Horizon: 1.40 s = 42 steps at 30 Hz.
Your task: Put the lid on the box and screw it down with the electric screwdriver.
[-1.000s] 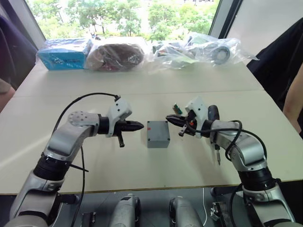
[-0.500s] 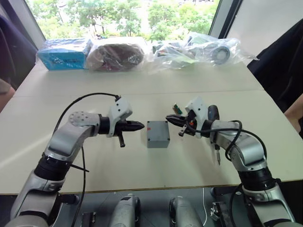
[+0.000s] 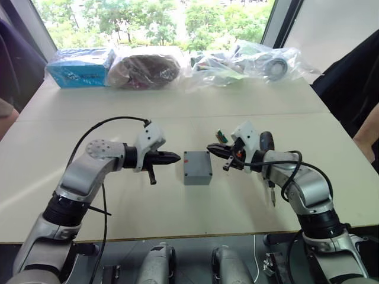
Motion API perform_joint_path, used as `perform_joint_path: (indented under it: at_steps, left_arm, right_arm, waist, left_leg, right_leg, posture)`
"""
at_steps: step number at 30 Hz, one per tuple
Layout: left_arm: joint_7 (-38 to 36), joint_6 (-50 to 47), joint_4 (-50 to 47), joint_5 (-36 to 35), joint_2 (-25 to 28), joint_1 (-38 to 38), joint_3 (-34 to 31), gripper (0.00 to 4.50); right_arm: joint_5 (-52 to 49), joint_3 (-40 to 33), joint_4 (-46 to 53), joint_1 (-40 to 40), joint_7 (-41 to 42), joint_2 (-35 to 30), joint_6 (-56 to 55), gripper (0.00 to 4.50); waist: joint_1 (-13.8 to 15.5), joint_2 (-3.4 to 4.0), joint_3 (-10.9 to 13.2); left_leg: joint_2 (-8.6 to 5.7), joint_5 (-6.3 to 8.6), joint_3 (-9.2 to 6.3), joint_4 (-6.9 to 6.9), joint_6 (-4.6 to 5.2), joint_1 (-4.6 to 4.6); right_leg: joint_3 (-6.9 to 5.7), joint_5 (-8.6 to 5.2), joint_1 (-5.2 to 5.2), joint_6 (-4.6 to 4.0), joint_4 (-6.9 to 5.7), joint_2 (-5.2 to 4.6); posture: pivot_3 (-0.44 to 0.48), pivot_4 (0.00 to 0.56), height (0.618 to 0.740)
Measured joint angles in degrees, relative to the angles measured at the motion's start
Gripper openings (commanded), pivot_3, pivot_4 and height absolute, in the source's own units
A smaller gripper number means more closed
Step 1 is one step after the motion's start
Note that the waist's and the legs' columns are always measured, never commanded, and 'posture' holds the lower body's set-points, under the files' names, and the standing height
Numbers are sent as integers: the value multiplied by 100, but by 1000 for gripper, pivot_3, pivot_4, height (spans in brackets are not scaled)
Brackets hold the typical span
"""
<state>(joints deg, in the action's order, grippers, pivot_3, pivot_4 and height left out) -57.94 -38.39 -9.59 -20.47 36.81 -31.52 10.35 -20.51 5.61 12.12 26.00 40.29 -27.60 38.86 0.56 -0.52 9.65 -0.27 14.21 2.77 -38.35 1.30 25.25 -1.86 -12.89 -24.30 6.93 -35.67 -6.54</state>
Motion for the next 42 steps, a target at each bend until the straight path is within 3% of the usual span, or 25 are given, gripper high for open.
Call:
perform_joint_path:
  at_steps: [41,42]
  left_arm:
    - [71,8,1,0,-78,-6,0,0]
    - [71,8,1,0,-81,-6,0,0]
  right_arm:
    - [179,205,-124,-54,-52,-7,-27,63]
    - [184,205,-124,-54,-56,-7,-29,294]
  waist:
    - [1,0,0]
    - [1,0,0]
  left_leg:
    - [0,0,0,0,0,0]
    - [0,0,0,0,0,0]
  right_leg:
    - [0,0,0,0,0,0]
    - [0,0,0,0,0,0]
  posture:
    - [0,150,740]
    - [0,150,740]
